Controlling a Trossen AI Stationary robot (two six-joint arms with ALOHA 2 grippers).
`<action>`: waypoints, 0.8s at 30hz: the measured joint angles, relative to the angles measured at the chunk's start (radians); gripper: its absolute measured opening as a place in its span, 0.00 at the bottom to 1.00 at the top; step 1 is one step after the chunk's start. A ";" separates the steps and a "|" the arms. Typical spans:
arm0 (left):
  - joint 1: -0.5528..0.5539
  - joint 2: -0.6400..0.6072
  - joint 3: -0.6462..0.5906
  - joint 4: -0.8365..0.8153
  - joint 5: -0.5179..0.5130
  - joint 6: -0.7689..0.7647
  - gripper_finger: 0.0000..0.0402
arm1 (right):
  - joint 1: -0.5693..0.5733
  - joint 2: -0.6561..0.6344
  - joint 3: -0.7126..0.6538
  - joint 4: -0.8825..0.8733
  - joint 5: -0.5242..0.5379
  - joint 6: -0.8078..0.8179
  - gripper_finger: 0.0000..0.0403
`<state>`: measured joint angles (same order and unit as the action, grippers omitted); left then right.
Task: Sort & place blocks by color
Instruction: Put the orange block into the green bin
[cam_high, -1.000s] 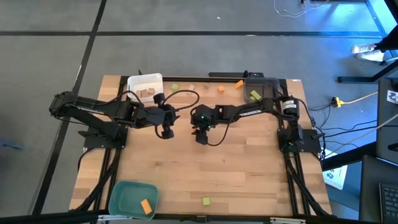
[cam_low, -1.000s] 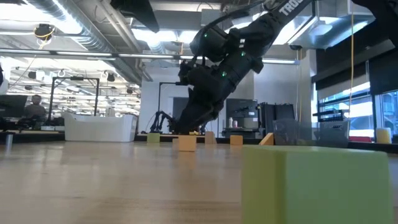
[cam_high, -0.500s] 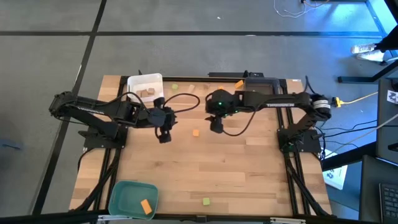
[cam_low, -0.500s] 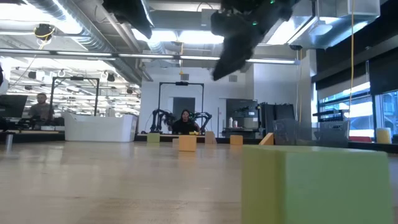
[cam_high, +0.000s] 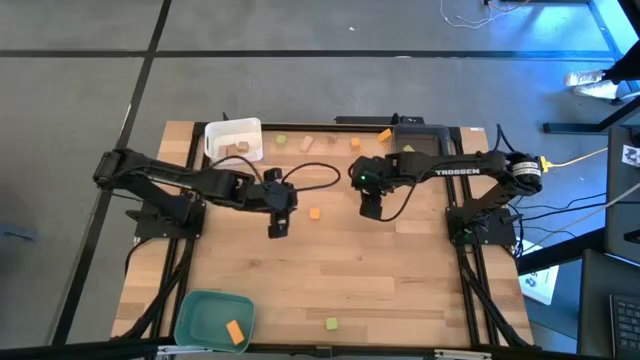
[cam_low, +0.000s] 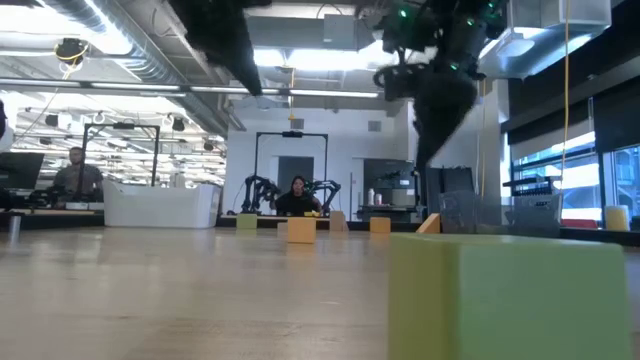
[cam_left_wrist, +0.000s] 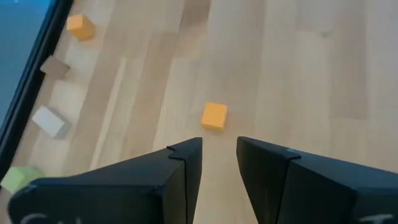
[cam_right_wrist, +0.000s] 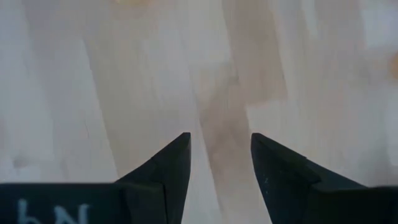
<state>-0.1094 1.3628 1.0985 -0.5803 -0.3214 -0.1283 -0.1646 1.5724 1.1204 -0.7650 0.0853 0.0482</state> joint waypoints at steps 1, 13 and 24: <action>0.007 0.014 0.000 0.001 0.000 -0.002 0.23 | 0.000 -0.001 -0.016 0.009 0.000 0.005 0.42; 0.112 0.155 0.000 0.101 0.203 -0.029 0.23 | 0.000 -0.005 -0.041 0.038 0.000 0.134 0.42; 0.145 0.206 0.000 0.199 0.235 -0.077 0.23 | 0.000 -0.005 -0.041 0.084 0.000 0.130 0.42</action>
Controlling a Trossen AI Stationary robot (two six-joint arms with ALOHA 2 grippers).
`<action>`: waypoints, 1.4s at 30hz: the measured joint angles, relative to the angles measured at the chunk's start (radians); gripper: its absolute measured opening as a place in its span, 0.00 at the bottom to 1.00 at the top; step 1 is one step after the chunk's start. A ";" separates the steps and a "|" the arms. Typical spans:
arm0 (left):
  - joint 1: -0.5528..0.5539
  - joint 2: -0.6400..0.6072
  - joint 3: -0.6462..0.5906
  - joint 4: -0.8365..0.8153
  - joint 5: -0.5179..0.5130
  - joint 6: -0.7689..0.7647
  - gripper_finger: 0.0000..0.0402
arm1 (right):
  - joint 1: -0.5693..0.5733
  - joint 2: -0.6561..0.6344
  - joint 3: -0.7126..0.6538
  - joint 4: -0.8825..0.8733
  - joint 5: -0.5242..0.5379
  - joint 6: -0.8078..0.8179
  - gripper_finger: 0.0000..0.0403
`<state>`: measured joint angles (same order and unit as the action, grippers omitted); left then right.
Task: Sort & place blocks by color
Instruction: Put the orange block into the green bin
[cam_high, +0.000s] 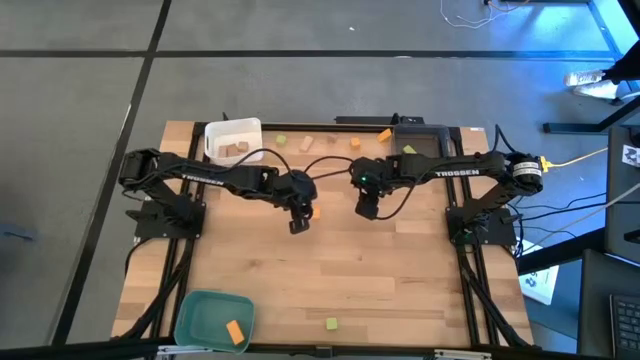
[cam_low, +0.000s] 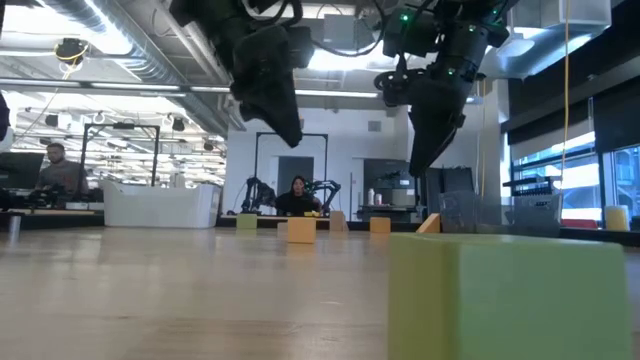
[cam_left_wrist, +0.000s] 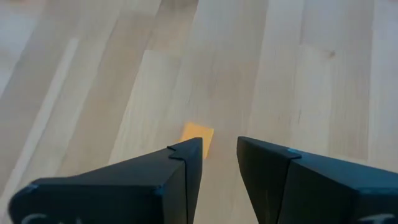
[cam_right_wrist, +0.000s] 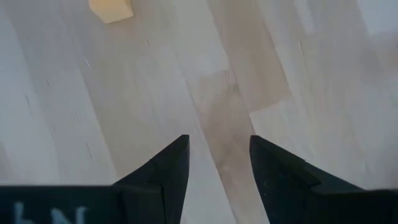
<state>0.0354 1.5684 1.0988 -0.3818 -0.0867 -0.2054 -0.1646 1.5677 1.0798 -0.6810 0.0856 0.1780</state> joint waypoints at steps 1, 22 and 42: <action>0.000 0.000 0.000 0.000 0.000 -0.019 0.23 | 0.000 0.000 0.000 0.007 0.000 0.000 0.42; 0.020 0.002 0.000 0.054 0.010 -0.146 0.39 | 0.000 0.000 0.001 0.038 0.000 0.000 0.42; 0.062 0.221 0.000 0.136 0.108 0.160 0.56 | 0.000 0.001 0.001 0.053 0.000 -0.003 0.42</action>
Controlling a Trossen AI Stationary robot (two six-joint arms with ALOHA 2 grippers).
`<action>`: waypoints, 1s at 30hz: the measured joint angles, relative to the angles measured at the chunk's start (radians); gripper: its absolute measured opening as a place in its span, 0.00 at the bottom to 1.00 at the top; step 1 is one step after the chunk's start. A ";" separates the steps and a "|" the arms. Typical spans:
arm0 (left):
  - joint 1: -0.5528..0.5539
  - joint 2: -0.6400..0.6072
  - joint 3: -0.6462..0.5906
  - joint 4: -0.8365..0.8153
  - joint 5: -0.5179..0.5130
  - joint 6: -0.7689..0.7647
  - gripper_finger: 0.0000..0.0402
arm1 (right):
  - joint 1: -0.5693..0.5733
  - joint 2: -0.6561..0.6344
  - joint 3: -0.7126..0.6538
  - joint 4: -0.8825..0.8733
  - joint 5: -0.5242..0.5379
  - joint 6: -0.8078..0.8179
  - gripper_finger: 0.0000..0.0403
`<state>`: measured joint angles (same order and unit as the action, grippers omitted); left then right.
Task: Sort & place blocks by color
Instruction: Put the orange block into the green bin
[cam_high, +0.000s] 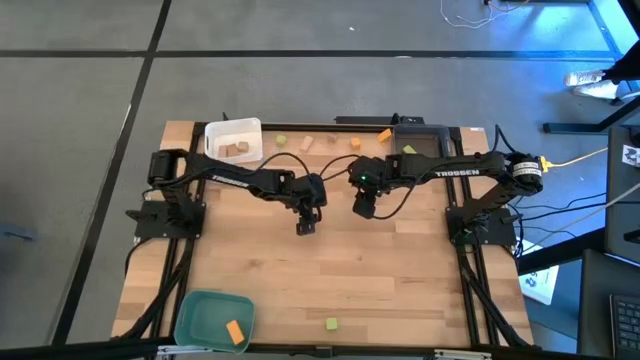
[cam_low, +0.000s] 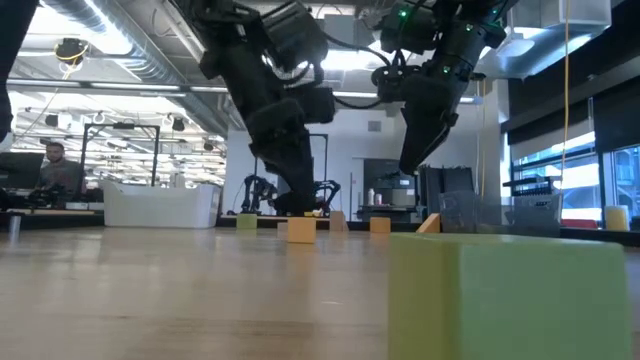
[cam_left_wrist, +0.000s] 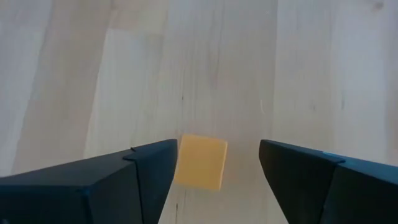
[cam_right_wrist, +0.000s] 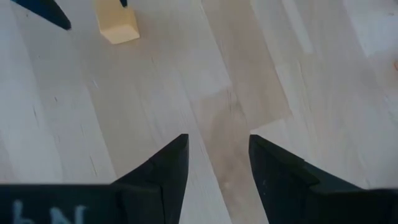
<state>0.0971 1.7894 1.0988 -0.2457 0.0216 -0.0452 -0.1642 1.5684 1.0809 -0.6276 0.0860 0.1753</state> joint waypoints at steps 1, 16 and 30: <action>0.000 0.008 0.000 0.007 0.000 0.000 0.56 | 0.000 0.000 0.000 0.001 0.000 0.000 0.42; -0.002 0.107 0.001 0.023 -0.010 0.029 0.55 | 0.000 0.000 0.000 0.025 0.000 0.000 0.42; -0.029 0.106 0.000 0.004 -0.054 0.053 0.55 | 0.000 0.000 0.000 0.033 0.000 0.000 0.42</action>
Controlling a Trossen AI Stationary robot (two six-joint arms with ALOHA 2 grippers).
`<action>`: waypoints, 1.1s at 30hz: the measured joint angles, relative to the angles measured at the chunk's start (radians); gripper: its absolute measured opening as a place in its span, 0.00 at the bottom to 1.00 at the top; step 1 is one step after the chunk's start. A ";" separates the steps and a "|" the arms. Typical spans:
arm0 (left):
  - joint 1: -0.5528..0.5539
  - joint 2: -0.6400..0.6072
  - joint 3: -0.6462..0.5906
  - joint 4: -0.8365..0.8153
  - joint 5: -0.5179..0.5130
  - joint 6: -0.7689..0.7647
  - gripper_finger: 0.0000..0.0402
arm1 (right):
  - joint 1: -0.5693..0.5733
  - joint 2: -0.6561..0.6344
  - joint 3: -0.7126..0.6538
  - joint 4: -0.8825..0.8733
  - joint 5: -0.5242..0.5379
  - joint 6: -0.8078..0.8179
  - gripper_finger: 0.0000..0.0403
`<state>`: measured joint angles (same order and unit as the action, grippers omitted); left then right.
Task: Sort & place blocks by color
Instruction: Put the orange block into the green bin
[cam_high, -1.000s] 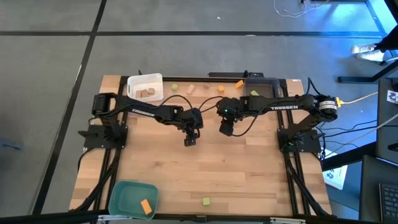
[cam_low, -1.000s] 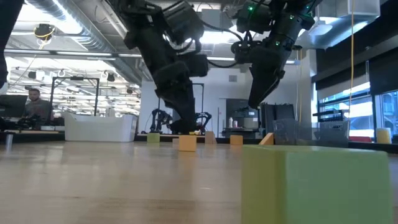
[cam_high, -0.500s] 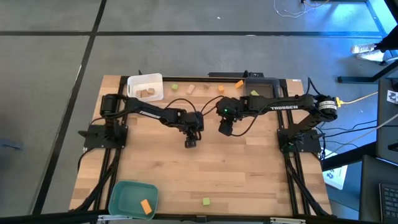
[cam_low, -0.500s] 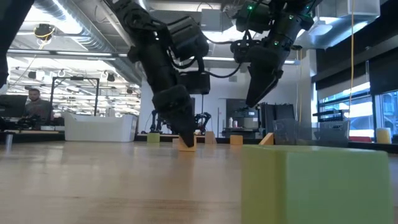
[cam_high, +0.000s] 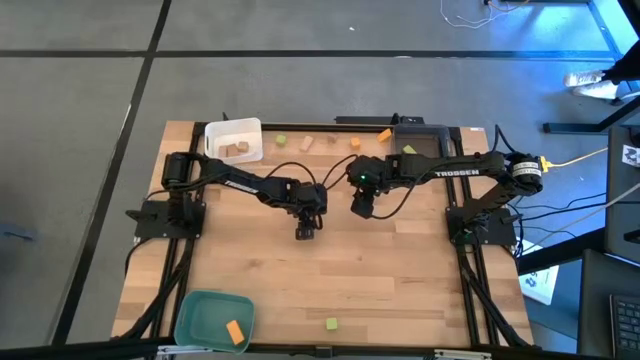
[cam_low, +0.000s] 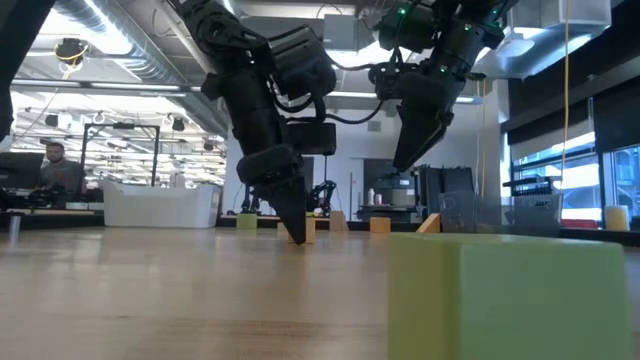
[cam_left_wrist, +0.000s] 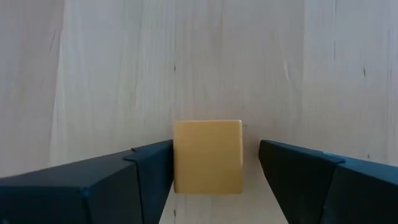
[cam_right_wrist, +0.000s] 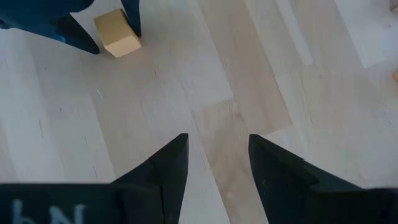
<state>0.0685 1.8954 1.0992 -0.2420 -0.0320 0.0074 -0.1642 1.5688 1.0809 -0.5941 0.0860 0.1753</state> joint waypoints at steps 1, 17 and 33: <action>0.000 0.000 0.000 0.000 -0.003 -0.007 0.55 | 0.000 0.000 0.000 0.000 0.000 0.000 0.42; -0.002 -0.019 0.001 -0.078 0.002 -0.181 0.27 | 0.000 0.000 0.000 -0.001 0.000 0.000 0.42; -0.086 -0.534 0.000 -0.556 0.025 -0.381 0.27 | 0.000 0.000 0.000 0.019 0.000 0.000 0.42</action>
<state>-0.0180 1.3610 1.0988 -0.7977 -0.0067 -0.3740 -0.1646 1.5688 1.0809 -0.5755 0.0860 0.1756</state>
